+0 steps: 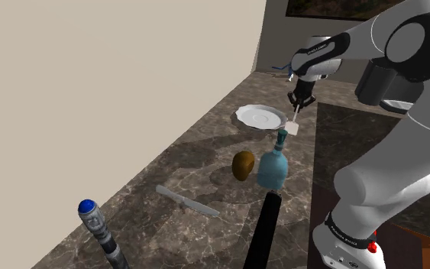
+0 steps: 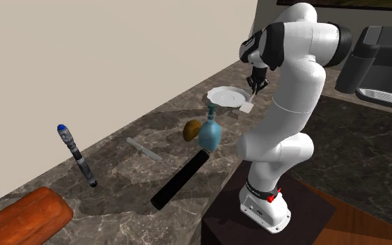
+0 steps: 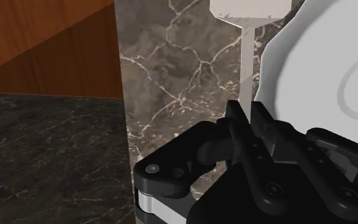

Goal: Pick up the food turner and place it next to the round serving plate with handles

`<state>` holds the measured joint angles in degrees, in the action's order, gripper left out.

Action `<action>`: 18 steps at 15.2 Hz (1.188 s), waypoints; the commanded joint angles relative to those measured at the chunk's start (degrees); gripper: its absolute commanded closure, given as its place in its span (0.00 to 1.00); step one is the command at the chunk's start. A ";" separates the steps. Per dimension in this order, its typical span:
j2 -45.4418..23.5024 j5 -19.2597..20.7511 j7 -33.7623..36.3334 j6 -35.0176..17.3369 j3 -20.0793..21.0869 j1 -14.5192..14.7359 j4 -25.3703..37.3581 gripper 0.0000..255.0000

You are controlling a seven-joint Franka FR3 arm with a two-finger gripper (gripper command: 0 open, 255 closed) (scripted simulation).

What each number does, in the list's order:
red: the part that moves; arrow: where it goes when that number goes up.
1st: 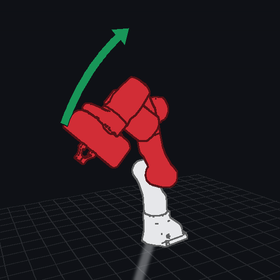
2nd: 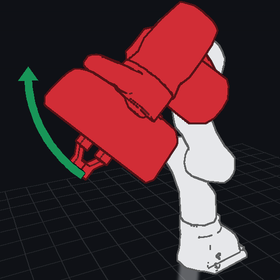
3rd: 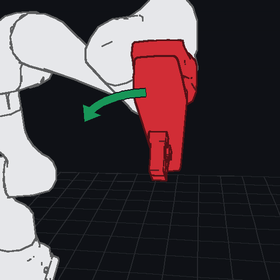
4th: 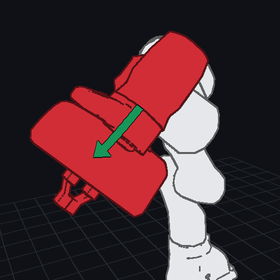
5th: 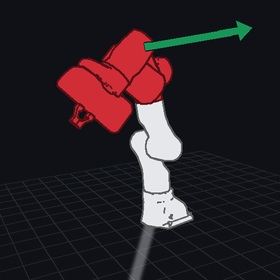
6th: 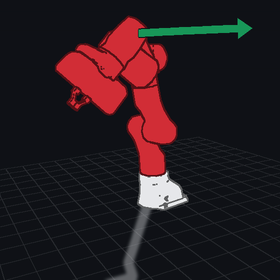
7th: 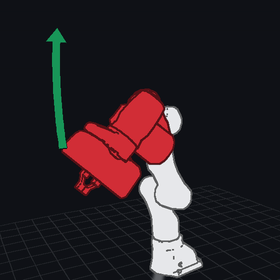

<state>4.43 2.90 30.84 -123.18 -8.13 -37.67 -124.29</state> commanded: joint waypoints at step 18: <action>-27.01 -8.18 -20.29 6.92 -6.47 -11.28 33.58 1.00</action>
<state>-21.95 -5.11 10.74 -115.99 -14.63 -48.79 -91.04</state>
